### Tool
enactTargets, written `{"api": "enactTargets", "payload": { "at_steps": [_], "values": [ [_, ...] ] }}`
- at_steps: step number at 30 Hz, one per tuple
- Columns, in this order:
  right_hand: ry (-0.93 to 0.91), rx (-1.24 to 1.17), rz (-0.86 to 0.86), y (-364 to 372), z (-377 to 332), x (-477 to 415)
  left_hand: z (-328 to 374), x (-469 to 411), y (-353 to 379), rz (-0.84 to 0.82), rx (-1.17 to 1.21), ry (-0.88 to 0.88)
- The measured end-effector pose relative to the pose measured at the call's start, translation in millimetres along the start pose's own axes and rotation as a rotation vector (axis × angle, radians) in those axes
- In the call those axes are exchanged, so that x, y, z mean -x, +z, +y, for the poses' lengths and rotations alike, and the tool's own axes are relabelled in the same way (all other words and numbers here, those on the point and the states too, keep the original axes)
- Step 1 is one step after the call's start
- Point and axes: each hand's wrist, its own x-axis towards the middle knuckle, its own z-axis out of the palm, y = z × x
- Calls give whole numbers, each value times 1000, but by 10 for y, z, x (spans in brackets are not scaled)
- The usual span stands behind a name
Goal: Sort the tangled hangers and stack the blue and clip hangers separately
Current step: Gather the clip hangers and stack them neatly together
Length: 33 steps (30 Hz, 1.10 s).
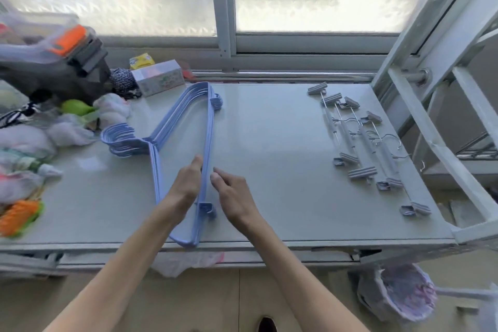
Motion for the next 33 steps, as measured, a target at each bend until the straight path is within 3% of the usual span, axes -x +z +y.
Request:
{"api": "enactTargets", "payload": {
  "at_steps": [8,9,11,13,14,16,19,23,33],
  "values": [
    [68,-117,25,198,-87,-82,34,25,-123,-70,102,110],
    [73,-126,37,203,-84,-82,30,26,-196,18,57,178],
    [82,-132,26,210,-69,-84,-22,95,-369,350,-12,304],
    [81,-133,5,218,-63,-73,-130,183,-559,681,37,255],
    [84,-143,-1,228,-60,-72,-197,184,-646,744,86,179],
    [99,-158,-1,251,-62,-63,-304,115,-759,627,258,59],
    [93,-183,17,303,-66,-49,-309,50,-703,360,568,16],
    [119,-265,23,322,-41,-62,-291,30,-590,192,536,85],
    [140,-335,45,223,-45,-105,-256,-11,-507,158,572,95]
  ]
}}
